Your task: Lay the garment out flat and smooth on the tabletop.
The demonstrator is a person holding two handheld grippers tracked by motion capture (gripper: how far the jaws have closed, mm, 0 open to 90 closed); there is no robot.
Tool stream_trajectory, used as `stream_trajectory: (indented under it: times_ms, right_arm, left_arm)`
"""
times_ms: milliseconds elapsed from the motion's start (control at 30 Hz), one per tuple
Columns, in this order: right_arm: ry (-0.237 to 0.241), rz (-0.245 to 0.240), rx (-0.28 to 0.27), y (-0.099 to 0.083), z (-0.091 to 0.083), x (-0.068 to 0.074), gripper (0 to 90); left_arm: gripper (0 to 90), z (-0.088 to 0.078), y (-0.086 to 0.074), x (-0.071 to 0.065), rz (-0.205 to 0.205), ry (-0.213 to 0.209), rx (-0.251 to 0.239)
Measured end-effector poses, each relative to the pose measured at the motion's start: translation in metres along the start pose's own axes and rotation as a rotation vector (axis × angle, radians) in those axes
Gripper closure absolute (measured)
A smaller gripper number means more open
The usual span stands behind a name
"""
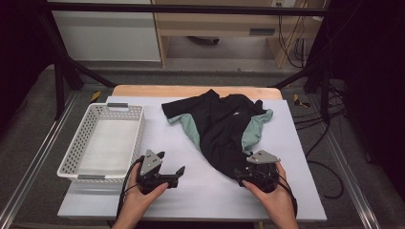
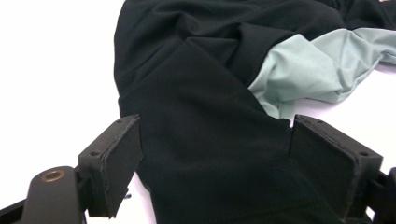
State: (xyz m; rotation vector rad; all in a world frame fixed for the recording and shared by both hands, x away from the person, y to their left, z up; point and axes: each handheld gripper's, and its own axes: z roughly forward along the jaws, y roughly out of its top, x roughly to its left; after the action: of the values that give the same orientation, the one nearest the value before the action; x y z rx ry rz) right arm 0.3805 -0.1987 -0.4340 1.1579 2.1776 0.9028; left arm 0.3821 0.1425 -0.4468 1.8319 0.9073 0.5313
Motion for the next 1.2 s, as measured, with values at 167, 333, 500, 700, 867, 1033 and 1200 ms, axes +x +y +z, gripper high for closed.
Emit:
stream_trajectory:
  times_ms: [167, 333, 500, 700, 867, 1033, 1200]
  right_arm:
    - [-0.001, -0.021, 0.008, 0.001, 0.003, 0.005, 18.7]
    - [0.011, -0.037, 0.013, 0.002, 0.006, 0.01, 22.7]
    - [0.032, -0.066, 0.033, 0.003, 0.008, 0.017, 30.2]
    - [0.077, -0.106, 0.053, 0.004, 0.009, 0.022, 48.6]
    - [0.144, -0.133, 0.059, 0.002, 0.012, 0.026, 61.4]
    - [0.182, -0.154, 0.108, 0.0, 0.024, 0.034, 62.1]
    - [0.139, -0.158, 0.143, 0.003, 0.043, 0.031, 53.7]
  left_arm:
    - [8.4, 0.001, 0.0, 0.001, 0.008, -0.017, 0.001]
    - [7.5, 0.002, -0.001, 0.0, 0.02, -0.019, 0.008]
    - [8.2, 0.002, -0.002, 0.0, 0.012, -0.005, 0.016]
    - [9.0, 0.002, -0.002, 0.001, 0.023, -0.004, 0.022]
    - [9.9, 0.003, -0.002, 0.002, 0.022, -0.002, 0.031]
    - [10.7, 0.002, -0.002, 0.0, 0.025, 0.004, 0.029]
    - [11.2, 0.002, -0.003, -0.001, 0.03, 0.004, 0.03]
